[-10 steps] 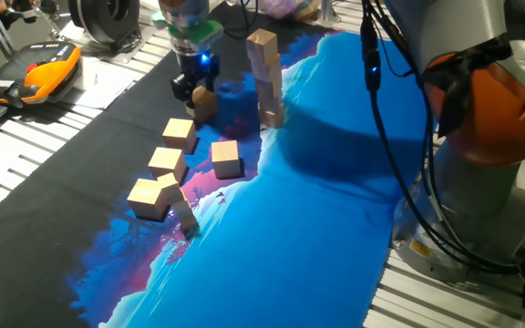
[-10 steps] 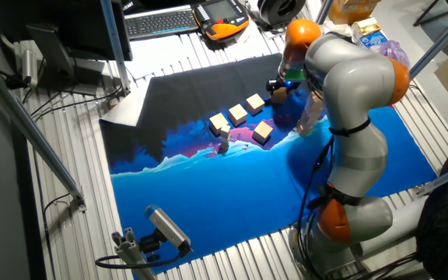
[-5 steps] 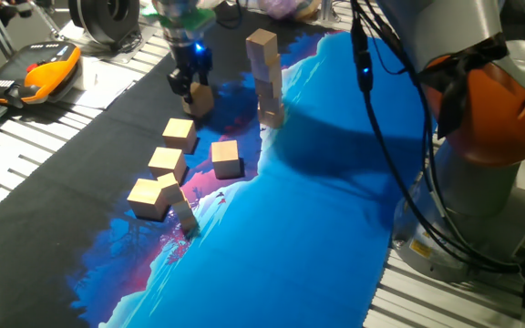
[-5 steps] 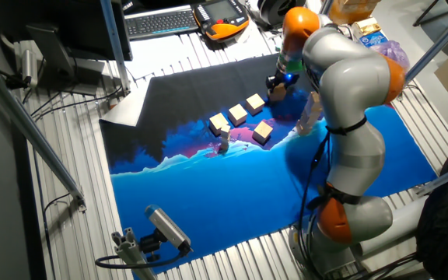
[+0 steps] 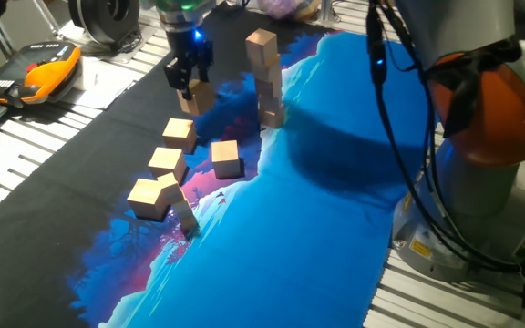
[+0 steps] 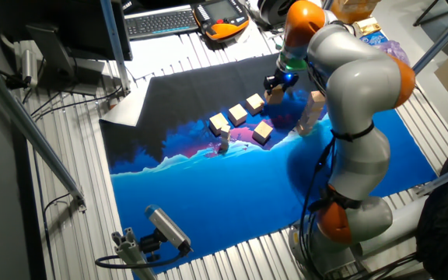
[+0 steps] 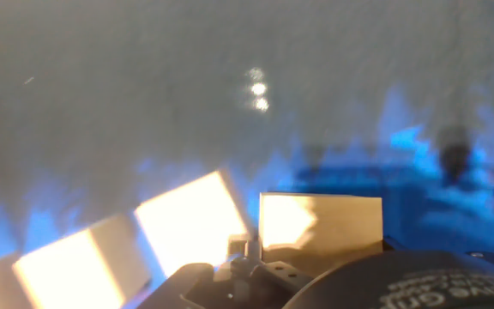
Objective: Stack the blocks in a vertical line of five
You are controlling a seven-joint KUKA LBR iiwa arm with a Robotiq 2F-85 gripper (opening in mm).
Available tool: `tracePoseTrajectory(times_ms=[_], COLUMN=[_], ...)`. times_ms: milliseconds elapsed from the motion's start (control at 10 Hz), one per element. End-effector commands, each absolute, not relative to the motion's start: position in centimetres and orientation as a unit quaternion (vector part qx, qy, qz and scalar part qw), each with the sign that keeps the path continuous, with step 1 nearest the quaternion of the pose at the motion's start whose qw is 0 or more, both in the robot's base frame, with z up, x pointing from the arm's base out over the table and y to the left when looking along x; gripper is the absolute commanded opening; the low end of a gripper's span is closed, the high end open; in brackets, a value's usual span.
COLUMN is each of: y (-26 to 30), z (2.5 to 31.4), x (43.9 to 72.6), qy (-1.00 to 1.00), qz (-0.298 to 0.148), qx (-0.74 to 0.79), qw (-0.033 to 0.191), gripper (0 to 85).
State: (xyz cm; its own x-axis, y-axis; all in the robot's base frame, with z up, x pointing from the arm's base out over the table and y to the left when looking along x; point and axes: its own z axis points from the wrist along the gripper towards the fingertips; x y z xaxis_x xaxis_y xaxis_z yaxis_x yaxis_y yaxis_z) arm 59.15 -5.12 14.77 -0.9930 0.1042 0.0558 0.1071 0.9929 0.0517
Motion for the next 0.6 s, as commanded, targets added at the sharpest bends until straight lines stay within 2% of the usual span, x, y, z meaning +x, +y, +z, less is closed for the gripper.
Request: tracePoseTrajectory(times_ms=[0,100,500], y=[-4.15,-3.61,-3.57], z=[23.00,23.46,23.50], x=[57.47,57.08,57.03], qy=[-0.998,-0.998,-0.998], qz=[-0.027,-0.026,-0.030], qx=[-0.056,-0.056,-0.063], qw=[0.028,0.030,0.009], gripper=[0.0,0.0,0.0])
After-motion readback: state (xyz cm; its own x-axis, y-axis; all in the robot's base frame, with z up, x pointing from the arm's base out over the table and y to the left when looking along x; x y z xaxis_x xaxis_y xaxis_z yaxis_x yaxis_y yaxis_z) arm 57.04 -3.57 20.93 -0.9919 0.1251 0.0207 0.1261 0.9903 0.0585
